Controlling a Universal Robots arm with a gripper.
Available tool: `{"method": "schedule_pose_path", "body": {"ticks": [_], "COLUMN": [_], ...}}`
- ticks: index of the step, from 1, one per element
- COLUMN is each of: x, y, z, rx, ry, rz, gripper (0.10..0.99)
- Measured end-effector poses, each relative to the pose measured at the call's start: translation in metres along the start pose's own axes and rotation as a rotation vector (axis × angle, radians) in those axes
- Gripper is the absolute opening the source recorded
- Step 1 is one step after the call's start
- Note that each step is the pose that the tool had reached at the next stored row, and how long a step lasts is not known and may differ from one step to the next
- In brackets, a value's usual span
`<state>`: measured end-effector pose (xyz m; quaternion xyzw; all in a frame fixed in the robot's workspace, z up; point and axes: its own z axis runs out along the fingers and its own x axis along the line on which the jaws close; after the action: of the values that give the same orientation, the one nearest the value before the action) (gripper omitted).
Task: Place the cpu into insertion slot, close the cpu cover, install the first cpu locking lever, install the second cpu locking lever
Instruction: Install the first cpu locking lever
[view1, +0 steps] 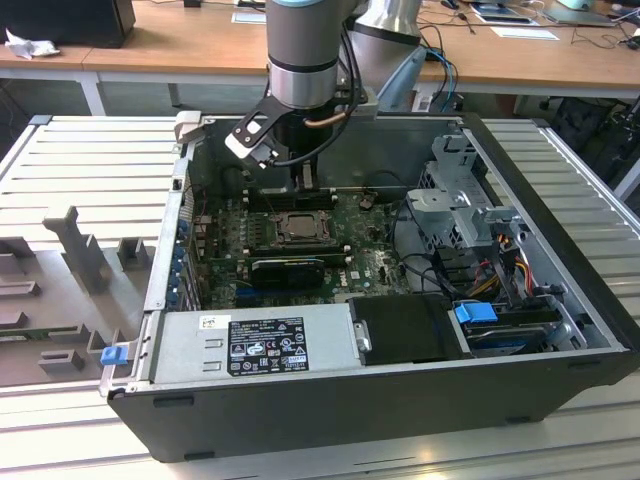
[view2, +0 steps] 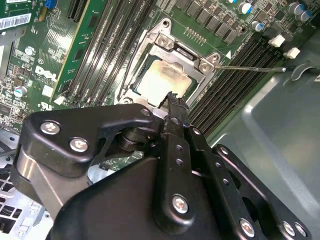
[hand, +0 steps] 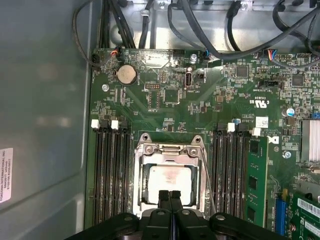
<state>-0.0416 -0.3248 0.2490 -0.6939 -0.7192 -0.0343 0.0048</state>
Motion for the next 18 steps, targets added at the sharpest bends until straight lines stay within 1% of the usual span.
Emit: {"method": "schedule_pose_path", "body": {"ticks": [2,5,9,15,17,18], "x": [0.0000,0.0002,0.0005,0.0009,0.0011,0.0014], "y": [-0.0002,-0.0001,0.0002,0.0006,0.0008,0.0010], "z": [-0.0002,-0.0035,-0.0100,-0.0160,-0.0213,-0.0260], "rx": [0.000,0.000,0.000,0.001,0.001,0.001], "ry": [-0.0001,-0.0001,-0.0001,-0.0001,-0.0001,0.0000], "rz": [0.000,0.000,0.000,0.000,0.000,0.000], "gripper": [0.106,0.106,0.106,0.106,0.106,0.106]}}
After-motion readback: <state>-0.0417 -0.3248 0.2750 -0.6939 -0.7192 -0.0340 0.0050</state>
